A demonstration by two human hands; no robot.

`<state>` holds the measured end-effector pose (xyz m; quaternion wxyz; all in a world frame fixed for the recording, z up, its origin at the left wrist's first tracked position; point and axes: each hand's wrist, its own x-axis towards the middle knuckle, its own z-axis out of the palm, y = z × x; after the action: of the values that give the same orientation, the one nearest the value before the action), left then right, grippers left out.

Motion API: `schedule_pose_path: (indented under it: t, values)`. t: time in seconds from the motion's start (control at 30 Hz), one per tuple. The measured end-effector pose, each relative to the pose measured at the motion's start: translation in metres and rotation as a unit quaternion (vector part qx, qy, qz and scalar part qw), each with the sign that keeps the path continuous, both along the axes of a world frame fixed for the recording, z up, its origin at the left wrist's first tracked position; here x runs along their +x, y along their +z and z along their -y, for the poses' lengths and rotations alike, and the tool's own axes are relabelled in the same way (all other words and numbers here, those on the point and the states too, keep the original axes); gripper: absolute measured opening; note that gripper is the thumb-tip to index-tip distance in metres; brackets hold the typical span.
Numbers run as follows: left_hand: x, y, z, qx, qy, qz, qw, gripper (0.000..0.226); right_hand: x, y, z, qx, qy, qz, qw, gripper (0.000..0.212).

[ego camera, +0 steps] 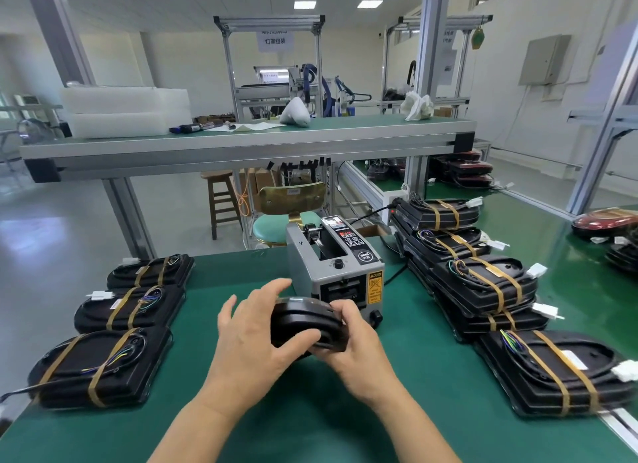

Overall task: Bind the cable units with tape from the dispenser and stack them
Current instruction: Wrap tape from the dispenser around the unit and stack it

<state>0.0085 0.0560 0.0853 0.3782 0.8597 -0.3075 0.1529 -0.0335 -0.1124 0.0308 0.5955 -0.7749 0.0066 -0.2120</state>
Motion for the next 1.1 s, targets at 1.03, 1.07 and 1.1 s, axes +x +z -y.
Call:
schedule_pose_path:
  t: [1.03, 1.07, 1.1]
  values:
    - [-0.001, -0.030, -0.013, 0.037, -0.052, -0.007, 0.998, 0.060, 0.049, 0.028, 0.027, 0.369, -0.248, -0.157, 0.882, 0.021]
    - [-0.002, -0.031, -0.014, 0.033, -0.050, -0.007, 0.998, 0.060, 0.051, 0.029, 0.026, 0.368, -0.254, -0.163, 0.880, 0.022]
    - [-0.002, -0.031, -0.014, 0.028, -0.050, -0.006, 0.998, 0.061, 0.052, 0.030, 0.025, 0.368, -0.260, -0.168, 0.877, 0.022]
